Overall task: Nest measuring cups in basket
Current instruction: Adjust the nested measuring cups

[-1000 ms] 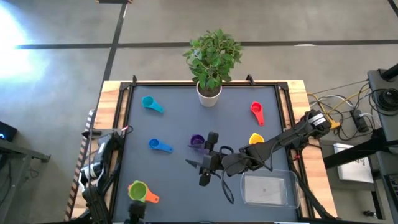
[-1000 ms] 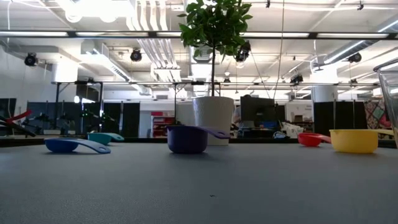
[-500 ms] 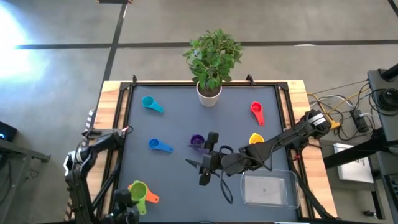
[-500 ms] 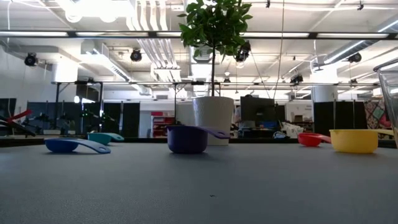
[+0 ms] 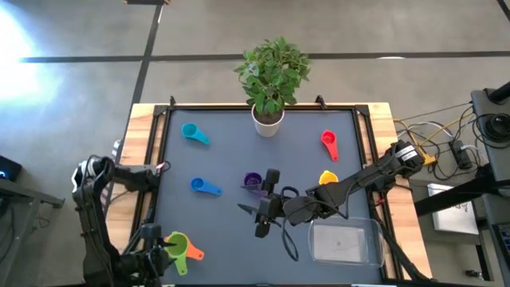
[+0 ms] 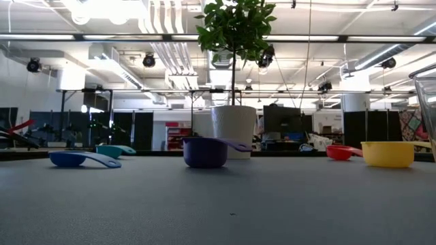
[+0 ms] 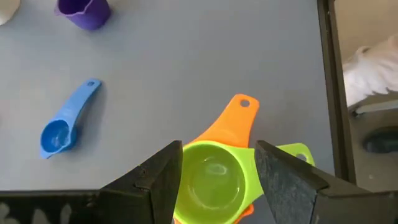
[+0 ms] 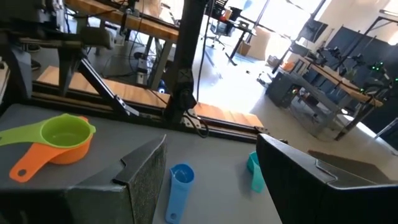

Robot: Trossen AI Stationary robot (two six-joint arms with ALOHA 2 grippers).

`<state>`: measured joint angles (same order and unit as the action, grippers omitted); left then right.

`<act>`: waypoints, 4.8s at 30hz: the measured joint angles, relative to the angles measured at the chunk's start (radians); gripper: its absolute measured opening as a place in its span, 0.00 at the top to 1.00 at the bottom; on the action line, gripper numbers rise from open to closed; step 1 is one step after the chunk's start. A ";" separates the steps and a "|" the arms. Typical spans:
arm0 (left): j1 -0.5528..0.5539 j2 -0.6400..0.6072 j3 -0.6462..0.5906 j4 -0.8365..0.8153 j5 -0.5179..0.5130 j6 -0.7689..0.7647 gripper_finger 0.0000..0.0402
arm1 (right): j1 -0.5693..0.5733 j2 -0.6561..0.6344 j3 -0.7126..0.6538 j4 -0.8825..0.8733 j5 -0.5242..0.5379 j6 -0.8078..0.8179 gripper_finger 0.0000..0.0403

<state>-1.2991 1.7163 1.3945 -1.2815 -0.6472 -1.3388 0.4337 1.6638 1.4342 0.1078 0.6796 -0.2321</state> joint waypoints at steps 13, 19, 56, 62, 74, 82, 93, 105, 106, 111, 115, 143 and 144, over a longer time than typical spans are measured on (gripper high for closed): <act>0.001 -0.010 -0.016 0.026 -0.002 -0.012 0.54 | -0.017 0.000 -0.001 0.000 0.000 -0.004 0.41; 0.001 -0.009 -0.020 0.029 -0.026 -0.015 0.54 | -0.018 0.000 -0.001 0.000 0.000 -0.006 0.41; 0.005 -0.009 -0.022 0.024 -0.053 -0.025 0.60 | -0.022 0.000 -0.002 0.000 0.001 -0.030 0.41; 0.005 -0.009 -0.022 0.023 -0.053 -0.032 0.60 | -0.022 0.000 -0.002 0.000 0.001 -0.031 0.41; 0.005 -0.009 -0.022 0.022 -0.051 -0.043 0.60 | -0.022 0.000 -0.002 0.000 0.002 -0.040 0.41; 0.005 -0.009 -0.022 0.016 -0.051 -0.057 0.53 | -0.025 0.000 -0.002 0.000 0.002 -0.041 0.41; 0.005 -0.009 -0.022 0.000 -0.049 -0.067 0.40 | -0.025 0.000 -0.002 0.000 0.002 -0.057 0.41; 0.005 -0.009 -0.022 -0.002 -0.051 -0.111 0.41 | -0.028 0.000 -0.002 -0.024 0.002 -0.083 0.41; 0.005 -0.009 -0.022 -0.002 -0.051 -0.118 0.41 | -0.028 0.000 -0.002 -0.030 0.003 -0.083 0.41; 0.005 -0.009 -0.022 -0.002 -0.051 -0.148 0.41 | -0.028 0.000 -0.002 -0.051 0.003 -0.083 0.41; 0.005 -0.009 -0.022 -0.011 -0.051 -0.176 0.41 | -0.029 0.000 -0.002 -0.051 0.003 -0.083 0.41; 0.005 -0.009 -0.022 -0.020 -0.051 -0.196 0.42 | 0.003 -0.087 -0.002 -0.286 0.002 0.081 0.41; 0.005 -0.009 -0.022 -0.019 -0.051 -0.196 0.42 | 0.006 -0.088 -0.002 -0.298 0.002 0.090 0.41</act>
<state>-1.2942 1.7077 1.3724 -1.3004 -0.6987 -1.5349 0.4402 1.5755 1.4322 -0.1902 0.6818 -0.1423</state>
